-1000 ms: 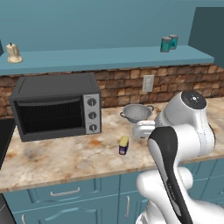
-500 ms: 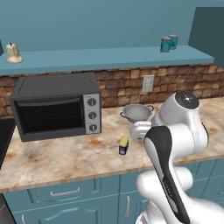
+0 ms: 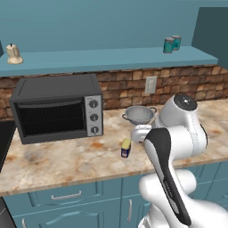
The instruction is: Pick the cans from the counter and place them in their designated side in the cabinet.
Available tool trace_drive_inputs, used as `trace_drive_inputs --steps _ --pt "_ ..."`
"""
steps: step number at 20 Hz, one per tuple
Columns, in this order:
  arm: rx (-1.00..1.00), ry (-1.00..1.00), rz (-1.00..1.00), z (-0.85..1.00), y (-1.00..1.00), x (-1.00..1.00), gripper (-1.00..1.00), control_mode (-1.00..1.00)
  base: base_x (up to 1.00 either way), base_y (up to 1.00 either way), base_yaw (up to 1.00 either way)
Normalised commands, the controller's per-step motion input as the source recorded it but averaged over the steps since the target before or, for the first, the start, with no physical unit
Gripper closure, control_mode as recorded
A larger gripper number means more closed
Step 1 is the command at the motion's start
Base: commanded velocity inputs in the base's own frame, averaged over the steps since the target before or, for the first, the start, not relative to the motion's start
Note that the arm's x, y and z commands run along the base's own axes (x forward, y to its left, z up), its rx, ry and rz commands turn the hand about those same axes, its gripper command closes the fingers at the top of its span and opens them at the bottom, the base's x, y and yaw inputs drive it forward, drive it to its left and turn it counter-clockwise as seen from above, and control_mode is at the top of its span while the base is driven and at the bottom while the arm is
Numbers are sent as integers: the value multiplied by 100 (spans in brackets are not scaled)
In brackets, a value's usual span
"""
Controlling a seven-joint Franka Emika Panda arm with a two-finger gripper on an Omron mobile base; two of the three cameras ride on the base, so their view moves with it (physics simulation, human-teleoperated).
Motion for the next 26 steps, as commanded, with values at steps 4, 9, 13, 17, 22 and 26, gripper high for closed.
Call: trace_drive_inputs --steps 4,9,13,17,22,26 --pt "0 0 0 -22 0 11 -100 -100 0 0 0" --pt "1 0 0 -20 0 11 -100 -100 0 0 0" --pt "1 0 0 -20 0 12 -100 -100 0 0 0" --pt "1 0 0 -20 0 12 -100 -100 0 0 0" --pt "0 0 0 -19 2 18 -100 -100 0 0 0" --pt "0 0 0 -19 4 20 -100 -100 0 0 0"
